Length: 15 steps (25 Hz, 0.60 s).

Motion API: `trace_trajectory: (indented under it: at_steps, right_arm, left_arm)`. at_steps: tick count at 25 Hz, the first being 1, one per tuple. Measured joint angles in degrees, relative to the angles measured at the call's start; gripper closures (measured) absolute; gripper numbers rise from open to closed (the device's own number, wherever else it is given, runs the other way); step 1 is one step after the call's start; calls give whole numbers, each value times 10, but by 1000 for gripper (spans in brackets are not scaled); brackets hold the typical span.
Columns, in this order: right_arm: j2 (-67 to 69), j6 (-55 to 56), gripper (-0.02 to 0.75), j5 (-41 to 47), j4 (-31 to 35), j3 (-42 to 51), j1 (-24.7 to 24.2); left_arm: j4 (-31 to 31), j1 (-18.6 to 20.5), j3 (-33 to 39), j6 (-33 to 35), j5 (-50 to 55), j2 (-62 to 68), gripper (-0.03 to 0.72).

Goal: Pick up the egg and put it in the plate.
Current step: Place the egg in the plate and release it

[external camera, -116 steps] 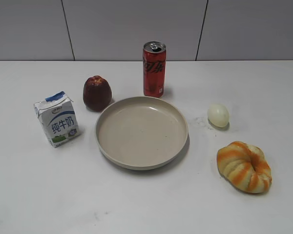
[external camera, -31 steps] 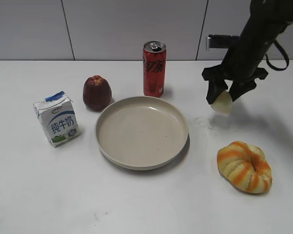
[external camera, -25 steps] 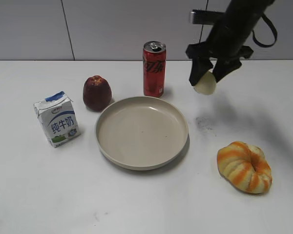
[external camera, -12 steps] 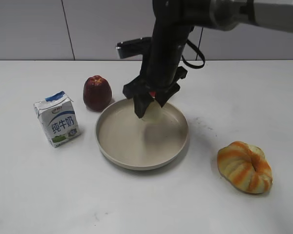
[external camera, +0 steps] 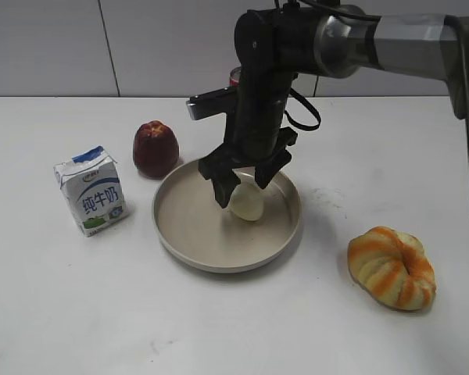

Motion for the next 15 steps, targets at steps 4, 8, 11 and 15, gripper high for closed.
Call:
trace_trajectory:
  at_steps: [4, 8, 11, 15]
  right_arm:
    - [-5, 1, 113, 21, -10, -9, 0]
    - [-57, 2, 113, 36, -16, -21, -5]
    - [-118, 2, 113, 50, -24, -24, -19]
    - [-202, 7, 113, 62, -51, 4, -69]
  left_arm:
    - [0, 0, 0, 0, 0, 0, 449]
    - [0, 0, 0, 0, 0, 0, 449]
    - [0, 0, 0, 0, 0, 0, 449]
    - [0, 0, 0, 0, 0, 0, 449]
